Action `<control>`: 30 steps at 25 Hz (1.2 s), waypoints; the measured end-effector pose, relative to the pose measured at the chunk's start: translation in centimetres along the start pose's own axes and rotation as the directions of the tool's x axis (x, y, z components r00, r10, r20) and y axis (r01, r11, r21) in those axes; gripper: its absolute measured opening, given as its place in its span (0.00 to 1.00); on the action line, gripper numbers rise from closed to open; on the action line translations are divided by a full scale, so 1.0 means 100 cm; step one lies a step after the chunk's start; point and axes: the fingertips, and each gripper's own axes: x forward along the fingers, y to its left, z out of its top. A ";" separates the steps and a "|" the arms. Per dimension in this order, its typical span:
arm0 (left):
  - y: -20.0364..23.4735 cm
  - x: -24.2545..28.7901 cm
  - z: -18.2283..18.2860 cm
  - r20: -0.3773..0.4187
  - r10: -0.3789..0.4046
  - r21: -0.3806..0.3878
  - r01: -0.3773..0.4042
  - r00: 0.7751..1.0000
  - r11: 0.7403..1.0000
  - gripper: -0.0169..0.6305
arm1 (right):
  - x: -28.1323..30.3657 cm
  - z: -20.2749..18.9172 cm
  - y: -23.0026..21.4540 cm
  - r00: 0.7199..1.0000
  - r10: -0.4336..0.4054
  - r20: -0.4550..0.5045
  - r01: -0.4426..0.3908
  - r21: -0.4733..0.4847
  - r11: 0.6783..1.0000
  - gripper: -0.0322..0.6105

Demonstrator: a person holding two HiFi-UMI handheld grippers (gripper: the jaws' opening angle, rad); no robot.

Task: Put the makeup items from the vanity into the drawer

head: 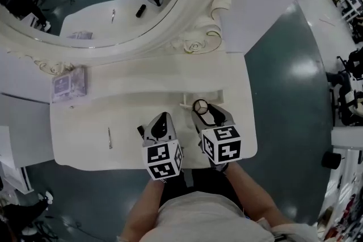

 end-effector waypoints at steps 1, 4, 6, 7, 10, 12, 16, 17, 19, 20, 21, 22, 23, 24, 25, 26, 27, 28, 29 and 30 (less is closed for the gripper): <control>-0.001 0.003 -0.001 -0.004 -0.001 0.000 0.001 1.000 1.000 0.03 | 0.003 0.000 -0.002 1.000 0.002 -0.005 -0.002 0.003 1.000 0.39; -0.001 0.011 -0.004 -0.018 0.004 -0.001 -0.004 1.000 1.000 0.03 | 0.010 -0.001 -0.006 1.000 0.012 -0.026 -0.012 0.002 1.000 0.39; 0.000 0.015 -0.005 -0.029 0.010 0.000 -0.010 1.000 1.000 0.03 | 0.015 0.000 -0.007 0.999 0.019 -0.037 -0.019 0.001 1.000 0.39; 0.001 0.017 -0.006 -0.033 0.013 0.000 -0.013 0.999 1.000 0.03 | 0.017 0.000 -0.007 0.999 0.023 -0.041 -0.022 0.002 1.000 0.39; 0.002 0.019 -0.008 -0.041 0.018 -0.003 -0.018 0.999 1.000 0.03 | 0.021 0.000 -0.007 0.998 0.035 -0.049 -0.035 0.005 0.999 0.39; 0.002 0.020 -0.009 -0.045 0.023 -0.004 -0.023 0.999 1.000 0.03 | 0.022 -0.001 -0.007 0.998 0.044 -0.051 -0.043 0.009 0.999 0.39; 0.005 0.020 -0.009 -0.046 0.036 -0.003 -0.036 0.998 0.999 0.03 | 0.026 -0.001 -0.008 0.997 0.050 -0.051 -0.049 0.011 0.999 0.39; 0.005 0.021 -0.009 -0.047 0.037 -0.003 -0.037 0.998 0.999 0.03 | 0.026 -0.001 -0.008 0.998 0.049 -0.050 -0.049 0.011 0.999 0.39; 0.006 0.021 -0.010 -0.048 0.039 -0.003 -0.039 0.998 0.999 0.03 | 0.027 -0.001 -0.009 0.998 0.049 -0.046 -0.048 0.013 0.999 0.39; 0.006 0.021 -0.010 -0.049 0.040 -0.003 -0.040 0.998 0.999 0.03 | 0.027 0.000 -0.009 0.998 0.050 -0.043 -0.049 0.015 0.999 0.39; 0.006 0.021 -0.010 -0.049 0.041 -0.003 -0.041 0.998 0.999 0.03 | 0.027 0.000 -0.009 0.998 0.052 -0.040 -0.051 0.017 0.999 0.39; 0.006 0.021 -0.011 -0.050 0.042 -0.004 -0.042 0.998 0.999 0.03 | 0.027 0.000 -0.009 0.998 0.054 -0.037 -0.053 0.018 0.998 0.39; 0.006 0.020 -0.011 -0.050 0.043 -0.004 -0.043 0.998 0.999 0.03 | 0.027 0.000 -0.008 0.998 0.056 -0.035 -0.055 0.018 0.998 0.39; 0.006 0.020 -0.011 -0.051 0.043 -0.004 -0.043 0.998 0.999 0.03 | 0.027 0.000 -0.008 0.998 0.056 -0.034 -0.056 0.018 0.998 0.39; 0.005 0.020 -0.012 -0.051 0.043 -0.004 -0.044 0.998 0.999 0.03 | 0.026 0.000 -0.008 0.998 0.056 -0.032 -0.056 0.018 0.998 0.39; 0.005 0.019 -0.012 -0.051 0.044 -0.004 -0.044 0.998 0.999 0.03 | 0.026 0.000 -0.009 0.998 0.056 -0.030 -0.055 0.018 0.998 0.39; 0.005 0.019 -0.012 -0.050 0.044 -0.004 -0.045 0.998 0.999 0.03 | 0.025 0.000 -0.009 0.998 0.055 -0.028 -0.055 0.019 0.998 0.39; 0.006 0.018 -0.013 -0.050 0.045 -0.004 -0.046 0.998 0.999 0.03 | 0.025 0.000 -0.009 0.998 0.054 -0.025 -0.054 0.020 0.998 0.39; 0.006 0.018 -0.013 -0.049 0.046 -0.004 -0.047 0.998 0.999 0.03 | 0.024 0.000 -0.009 0.998 0.053 -0.023 -0.052 0.021 0.998 0.39; 0.007 0.017 -0.013 -0.048 0.047 -0.005 -0.048 0.998 0.999 0.03 | 0.024 0.000 -0.009 0.998 0.051 -0.021 -0.051 0.020 0.999 0.39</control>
